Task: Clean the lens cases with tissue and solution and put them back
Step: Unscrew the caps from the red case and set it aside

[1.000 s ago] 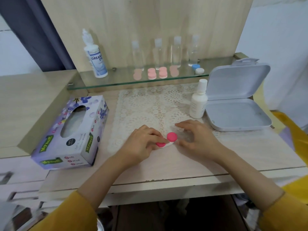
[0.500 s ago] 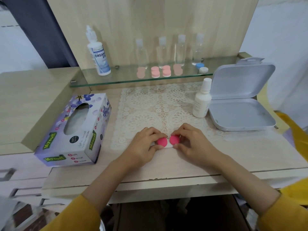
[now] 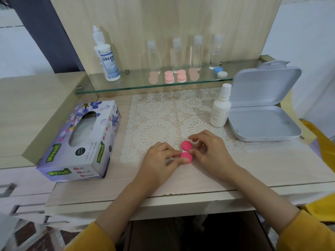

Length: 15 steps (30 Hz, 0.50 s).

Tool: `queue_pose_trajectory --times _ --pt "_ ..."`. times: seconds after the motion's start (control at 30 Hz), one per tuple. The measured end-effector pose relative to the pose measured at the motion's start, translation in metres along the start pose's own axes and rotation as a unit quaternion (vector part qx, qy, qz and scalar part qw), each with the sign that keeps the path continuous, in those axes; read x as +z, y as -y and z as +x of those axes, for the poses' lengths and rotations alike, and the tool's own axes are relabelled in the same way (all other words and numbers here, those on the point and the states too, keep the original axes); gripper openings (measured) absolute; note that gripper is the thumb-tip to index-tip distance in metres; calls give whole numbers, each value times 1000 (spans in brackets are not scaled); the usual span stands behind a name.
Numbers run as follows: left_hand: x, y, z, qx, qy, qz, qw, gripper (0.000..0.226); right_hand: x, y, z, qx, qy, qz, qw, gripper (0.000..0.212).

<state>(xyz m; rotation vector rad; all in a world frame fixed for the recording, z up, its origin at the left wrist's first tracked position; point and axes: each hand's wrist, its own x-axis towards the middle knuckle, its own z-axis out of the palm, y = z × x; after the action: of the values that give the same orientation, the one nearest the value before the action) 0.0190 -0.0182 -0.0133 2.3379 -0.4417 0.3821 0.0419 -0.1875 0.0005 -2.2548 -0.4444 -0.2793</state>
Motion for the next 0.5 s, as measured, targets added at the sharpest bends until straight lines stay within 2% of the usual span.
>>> queue_pose_trajectory --times 0.1,0.17,0.3,0.37,0.47,0.5 --pt "-5 6 4 20 -41 0 999 31 -1 0 1 16 -2 -4 1000 12" --pt "-8 11 9 34 -17 5 999 29 -1 0 2 1 13 -14 1000 12" --pt "-10 12 18 60 77 13 995 34 -4 6 1 -7 60 -1 998 29" --pt "-11 10 18 64 83 19 994 32 -8 8 0 -2 72 14 997 29" --pt "-11 10 18 50 75 32 995 30 -12 6 -4 14 92 -6 996 47" --pt "-10 10 17 46 73 35 996 31 -11 5 -6 13 93 -18 995 46"
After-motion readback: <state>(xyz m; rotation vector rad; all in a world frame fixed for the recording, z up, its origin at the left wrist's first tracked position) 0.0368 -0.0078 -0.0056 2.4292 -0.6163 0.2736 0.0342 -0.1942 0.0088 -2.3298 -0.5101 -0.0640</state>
